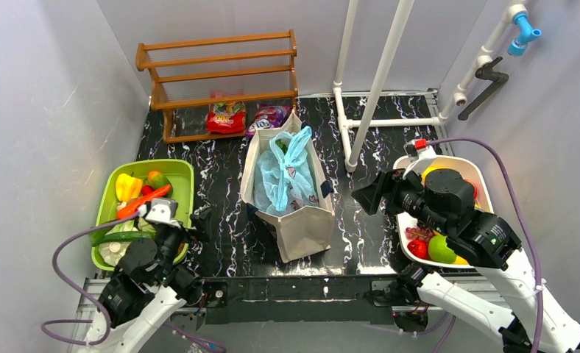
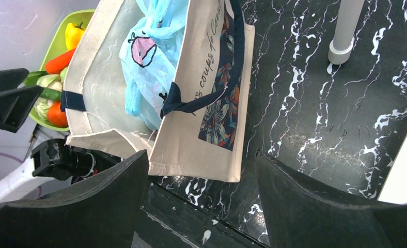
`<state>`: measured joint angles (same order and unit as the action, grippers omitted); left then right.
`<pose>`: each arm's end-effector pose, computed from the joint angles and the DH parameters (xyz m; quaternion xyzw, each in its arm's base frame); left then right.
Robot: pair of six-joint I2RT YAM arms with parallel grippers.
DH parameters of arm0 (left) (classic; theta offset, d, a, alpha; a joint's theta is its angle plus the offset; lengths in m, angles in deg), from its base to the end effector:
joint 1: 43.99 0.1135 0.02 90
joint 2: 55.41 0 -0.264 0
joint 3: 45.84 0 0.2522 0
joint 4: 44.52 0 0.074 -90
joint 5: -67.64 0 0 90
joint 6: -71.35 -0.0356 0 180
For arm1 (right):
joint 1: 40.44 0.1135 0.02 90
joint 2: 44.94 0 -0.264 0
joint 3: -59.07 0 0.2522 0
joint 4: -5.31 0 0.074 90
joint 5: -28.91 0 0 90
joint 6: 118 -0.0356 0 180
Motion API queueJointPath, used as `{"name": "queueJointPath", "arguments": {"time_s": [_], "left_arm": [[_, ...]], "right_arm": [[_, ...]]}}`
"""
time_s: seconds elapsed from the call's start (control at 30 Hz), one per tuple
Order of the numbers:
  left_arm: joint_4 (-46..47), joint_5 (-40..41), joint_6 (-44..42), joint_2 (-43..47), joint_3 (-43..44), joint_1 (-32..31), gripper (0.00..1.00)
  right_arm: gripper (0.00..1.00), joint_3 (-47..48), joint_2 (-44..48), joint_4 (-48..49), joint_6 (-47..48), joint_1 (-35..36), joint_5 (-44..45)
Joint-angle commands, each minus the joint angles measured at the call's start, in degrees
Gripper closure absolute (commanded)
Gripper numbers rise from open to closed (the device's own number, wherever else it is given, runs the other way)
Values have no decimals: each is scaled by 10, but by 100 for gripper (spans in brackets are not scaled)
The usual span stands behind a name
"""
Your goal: Place the food into the grocery bag and tie it
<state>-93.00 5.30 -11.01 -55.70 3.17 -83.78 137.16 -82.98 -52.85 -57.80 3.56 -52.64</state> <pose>0.0320 -0.0052 0.3048 0.0270 0.7053 -0.1223 0.6978 0.0820 0.0719 0.4045 -0.0569 0.8065 0.3038 0.5040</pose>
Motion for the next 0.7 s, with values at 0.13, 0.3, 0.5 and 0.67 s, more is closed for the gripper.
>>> {"name": "queueJointPath", "arguments": {"time_s": [0.13, 0.3, 0.5, 0.67], "left_arm": [[71, -82, -63, 64, -49, 6, 2], [59, -86, -61, 7, -37, 5, 2], [54, -90, -62, -27, -34, 8, 2], [54, -94, -64, -33, -34, 11, 2]], "right_arm": [[15, 16, 4, 10, -24, 1, -10], [14, 21, -3, 10, 5, 1, -12], [14, -10, 16, 25, 12, 1, -2], [13, -16, 24, 29, 19, 1, -4]]}}
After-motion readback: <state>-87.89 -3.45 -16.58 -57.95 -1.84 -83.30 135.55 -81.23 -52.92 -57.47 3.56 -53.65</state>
